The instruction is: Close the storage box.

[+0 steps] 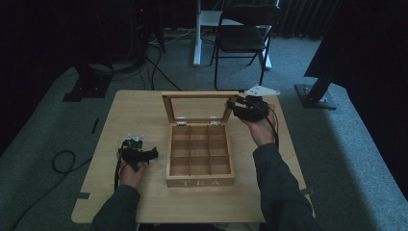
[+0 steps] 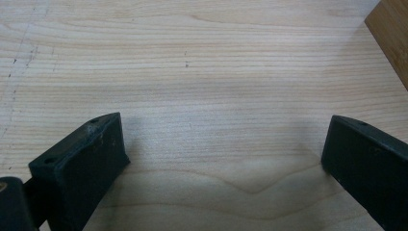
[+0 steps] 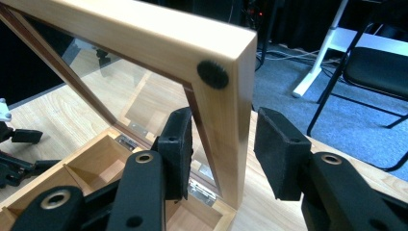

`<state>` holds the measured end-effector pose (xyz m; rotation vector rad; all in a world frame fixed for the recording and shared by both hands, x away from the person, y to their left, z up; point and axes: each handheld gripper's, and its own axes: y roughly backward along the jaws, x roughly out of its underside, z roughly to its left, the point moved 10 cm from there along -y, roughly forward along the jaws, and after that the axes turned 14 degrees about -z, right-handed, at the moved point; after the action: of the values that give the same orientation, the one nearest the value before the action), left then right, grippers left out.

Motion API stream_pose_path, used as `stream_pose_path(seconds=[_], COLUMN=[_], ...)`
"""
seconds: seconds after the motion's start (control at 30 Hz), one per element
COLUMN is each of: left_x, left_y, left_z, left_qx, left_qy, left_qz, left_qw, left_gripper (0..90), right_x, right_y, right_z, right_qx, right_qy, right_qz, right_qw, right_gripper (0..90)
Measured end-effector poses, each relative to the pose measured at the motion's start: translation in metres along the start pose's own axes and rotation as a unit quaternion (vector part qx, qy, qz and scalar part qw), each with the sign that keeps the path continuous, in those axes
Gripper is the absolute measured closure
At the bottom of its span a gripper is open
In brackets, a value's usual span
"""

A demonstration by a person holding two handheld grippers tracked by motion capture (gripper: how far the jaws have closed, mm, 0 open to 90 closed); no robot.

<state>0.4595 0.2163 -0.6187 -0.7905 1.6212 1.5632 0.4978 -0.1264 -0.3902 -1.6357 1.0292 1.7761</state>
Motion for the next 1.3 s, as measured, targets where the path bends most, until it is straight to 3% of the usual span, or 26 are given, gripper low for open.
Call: stream_pose_path(seconds=[0.13,0.43,1.3], left_x=[0.0,0.0,0.0], left_y=[0.0,0.0,0.0], left_z=[0.0,0.0,0.0], left_qx=[0.0,0.0,-0.002], left_qy=[0.001,0.001,0.002], left_qz=[-0.001,-0.001,-0.001], left_qw=[1.0,1.0,1.0], left_gripper=[1.6,1.6,1.6], right_x=[-0.002,-0.001,0.007], right_y=[0.005,0.012,0.034], right_z=[0.002,0.008,0.028], right_qx=[0.001,0.013,0.013], right_qy=[-0.019,-0.032,-0.031], right_qz=[0.003,0.011,0.017], right_qw=[0.9998,0.9993,0.9993], right_gripper=[57.5,57.6,54.8])
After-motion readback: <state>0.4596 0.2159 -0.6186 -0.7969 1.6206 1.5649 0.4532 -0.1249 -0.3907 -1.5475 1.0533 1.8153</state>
